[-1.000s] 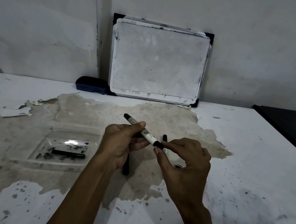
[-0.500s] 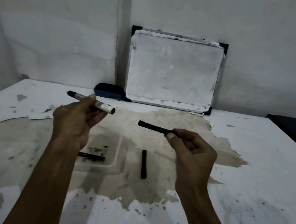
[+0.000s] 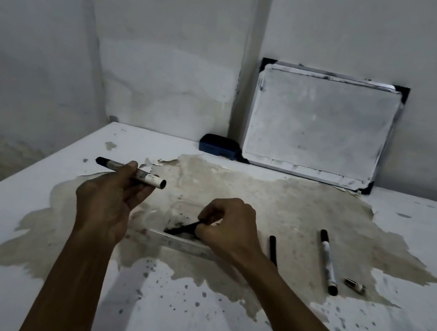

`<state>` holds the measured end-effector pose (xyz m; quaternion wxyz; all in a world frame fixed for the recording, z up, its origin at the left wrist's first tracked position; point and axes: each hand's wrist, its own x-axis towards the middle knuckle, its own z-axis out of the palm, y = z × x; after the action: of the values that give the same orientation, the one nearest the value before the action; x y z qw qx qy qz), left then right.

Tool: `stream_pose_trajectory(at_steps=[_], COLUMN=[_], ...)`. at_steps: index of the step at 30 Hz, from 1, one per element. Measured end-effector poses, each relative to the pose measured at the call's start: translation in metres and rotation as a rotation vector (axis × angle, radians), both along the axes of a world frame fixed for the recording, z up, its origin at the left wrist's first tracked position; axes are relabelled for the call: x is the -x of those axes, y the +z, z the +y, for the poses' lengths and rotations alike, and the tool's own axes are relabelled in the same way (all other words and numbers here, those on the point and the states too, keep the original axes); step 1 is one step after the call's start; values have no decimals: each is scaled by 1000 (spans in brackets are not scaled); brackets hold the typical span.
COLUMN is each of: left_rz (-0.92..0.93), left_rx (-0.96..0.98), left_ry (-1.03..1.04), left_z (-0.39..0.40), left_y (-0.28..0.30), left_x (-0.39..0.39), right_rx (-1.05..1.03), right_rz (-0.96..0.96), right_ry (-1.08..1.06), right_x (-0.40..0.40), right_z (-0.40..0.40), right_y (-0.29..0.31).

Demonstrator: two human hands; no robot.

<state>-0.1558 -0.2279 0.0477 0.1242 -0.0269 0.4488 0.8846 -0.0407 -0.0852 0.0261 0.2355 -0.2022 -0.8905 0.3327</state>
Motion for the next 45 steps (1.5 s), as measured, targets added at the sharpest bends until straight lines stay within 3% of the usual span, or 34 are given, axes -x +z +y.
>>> stream_pose_trajectory(at_steps=[4, 8, 12, 16, 20, 23, 29, 32, 35, 39, 45], left_rz=[9, 21, 6, 8, 38, 32, -15, -34, -55, -102, -125], left_rx=[15, 13, 17, 92, 234, 184, 119, 108, 97, 54, 21], left_ry=[-21, -82, -92, -115, -142, -213, -373, -430, -491, -567, -631], left_z=[3, 17, 31, 46, 61, 74, 102, 114, 125, 137, 149], left_y=[0, 1, 5, 6, 3, 4, 6, 6, 4, 1, 1], left_x=[-2, -7, -17, -25, -36, -49, -76, -86, -91, -93, -103], right_rx=[-182, -197, -140, -112, -129, -103, -89, -24, -6, -161, -323], right_rz=[-159, -198, -61, 61, -188, -397, -390, -249, 30, 425, 586], right_ry=[-3, 12, 5, -207, -451, -509, -538, -558, -574, -495, -379], right_x=[2, 0, -12, -43, -75, -84, -85, -94, -111, -132, -146], right_z=[5, 6, 14, 33, 49, 48, 51, 56, 62, 60, 64], right_y=[-6, -3, 2, 5, 2, -8, -25, -19, 0, 35, 42])
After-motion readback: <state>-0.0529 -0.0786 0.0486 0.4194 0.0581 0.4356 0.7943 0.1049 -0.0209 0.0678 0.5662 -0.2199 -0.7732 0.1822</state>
